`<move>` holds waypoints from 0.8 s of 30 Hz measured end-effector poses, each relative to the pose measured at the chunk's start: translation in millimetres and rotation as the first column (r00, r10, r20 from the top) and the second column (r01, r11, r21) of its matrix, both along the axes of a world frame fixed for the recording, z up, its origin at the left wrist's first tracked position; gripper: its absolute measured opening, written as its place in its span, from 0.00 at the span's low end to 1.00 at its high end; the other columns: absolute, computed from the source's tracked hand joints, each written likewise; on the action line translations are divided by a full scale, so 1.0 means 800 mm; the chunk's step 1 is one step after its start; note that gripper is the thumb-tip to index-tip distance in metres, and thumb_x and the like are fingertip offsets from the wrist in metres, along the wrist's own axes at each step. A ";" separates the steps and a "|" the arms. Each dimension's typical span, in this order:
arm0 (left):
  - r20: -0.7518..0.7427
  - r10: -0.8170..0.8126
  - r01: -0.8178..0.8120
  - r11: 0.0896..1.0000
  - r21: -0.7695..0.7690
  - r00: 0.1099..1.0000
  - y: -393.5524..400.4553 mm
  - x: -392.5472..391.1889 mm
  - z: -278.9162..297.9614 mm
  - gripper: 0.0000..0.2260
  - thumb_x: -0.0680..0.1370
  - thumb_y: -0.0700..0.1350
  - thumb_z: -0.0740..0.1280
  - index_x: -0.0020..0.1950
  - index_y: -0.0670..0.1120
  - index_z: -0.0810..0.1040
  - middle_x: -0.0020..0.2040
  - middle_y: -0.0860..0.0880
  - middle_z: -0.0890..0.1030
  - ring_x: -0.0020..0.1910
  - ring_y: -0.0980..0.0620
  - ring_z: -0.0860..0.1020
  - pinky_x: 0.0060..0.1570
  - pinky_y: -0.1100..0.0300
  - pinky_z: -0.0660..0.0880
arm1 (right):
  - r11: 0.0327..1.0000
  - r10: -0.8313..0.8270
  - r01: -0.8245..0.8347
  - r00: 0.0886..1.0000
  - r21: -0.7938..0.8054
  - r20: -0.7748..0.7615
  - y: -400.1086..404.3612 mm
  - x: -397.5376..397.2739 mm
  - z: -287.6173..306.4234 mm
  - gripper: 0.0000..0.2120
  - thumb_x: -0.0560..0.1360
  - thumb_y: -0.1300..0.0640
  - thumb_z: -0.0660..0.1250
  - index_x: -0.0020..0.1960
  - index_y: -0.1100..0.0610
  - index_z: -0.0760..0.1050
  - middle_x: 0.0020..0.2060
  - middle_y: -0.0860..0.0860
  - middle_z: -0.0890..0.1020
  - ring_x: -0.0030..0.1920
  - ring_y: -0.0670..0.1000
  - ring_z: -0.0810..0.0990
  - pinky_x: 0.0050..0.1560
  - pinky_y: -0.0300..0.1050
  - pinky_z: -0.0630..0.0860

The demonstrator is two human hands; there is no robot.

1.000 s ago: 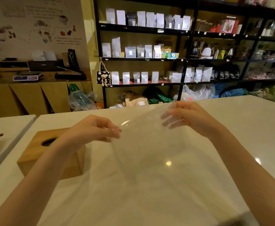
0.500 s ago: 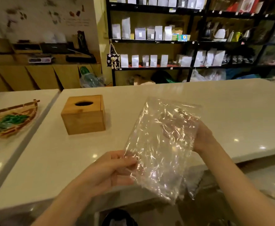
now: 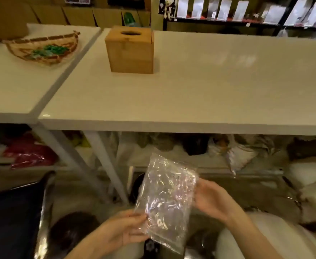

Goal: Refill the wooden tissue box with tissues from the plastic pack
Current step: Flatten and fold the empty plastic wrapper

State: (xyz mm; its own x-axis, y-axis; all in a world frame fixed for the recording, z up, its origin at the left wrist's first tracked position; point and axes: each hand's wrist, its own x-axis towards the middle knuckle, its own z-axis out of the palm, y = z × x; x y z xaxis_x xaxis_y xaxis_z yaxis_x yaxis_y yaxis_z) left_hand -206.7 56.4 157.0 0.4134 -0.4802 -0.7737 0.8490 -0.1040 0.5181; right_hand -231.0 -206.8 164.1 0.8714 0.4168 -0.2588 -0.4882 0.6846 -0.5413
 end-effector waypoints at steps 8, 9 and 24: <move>-0.052 0.156 -0.145 0.974 0.174 0.986 0.001 0.029 -0.199 0.03 0.74 0.34 0.65 0.46 0.37 0.78 0.30 0.46 0.85 0.29 0.48 0.84 0.26 0.59 0.80 | 0.835 -0.385 0.111 0.819 -0.540 -0.426 0.074 0.034 -0.222 0.15 0.81 0.60 0.53 0.64 0.62 0.68 0.50 0.52 0.75 0.50 0.51 0.75 0.40 0.39 0.75; -0.049 0.166 -0.154 0.969 0.191 0.985 -0.001 0.039 -0.230 0.04 0.74 0.34 0.65 0.45 0.37 0.79 0.30 0.46 0.85 0.30 0.48 0.84 0.26 0.59 0.79 | 0.842 -0.401 0.120 0.791 -0.525 -0.462 0.080 0.042 -0.246 0.16 0.81 0.57 0.52 0.64 0.62 0.68 0.51 0.54 0.76 0.52 0.54 0.76 0.40 0.43 0.73; 0.097 0.357 -0.370 0.898 0.237 0.929 -0.050 0.147 -0.624 0.14 0.75 0.30 0.61 0.58 0.25 0.67 0.25 0.45 0.78 0.23 0.49 0.79 0.57 0.43 0.74 | 0.249 -0.404 -0.010 0.908 -0.968 -0.113 0.094 0.148 -0.653 0.08 0.75 0.70 0.59 0.46 0.58 0.69 0.45 0.58 0.78 0.45 0.56 0.76 0.40 0.44 0.77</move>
State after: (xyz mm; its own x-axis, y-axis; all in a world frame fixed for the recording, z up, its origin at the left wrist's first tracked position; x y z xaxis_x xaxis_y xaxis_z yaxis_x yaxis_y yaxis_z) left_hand -88.9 16.3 -342.0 0.5637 -0.0858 -0.8215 0.8258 0.0772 0.5586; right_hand -112.8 -131.5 -358.3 0.6785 -0.4757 -0.5598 -0.6770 -0.1089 -0.7279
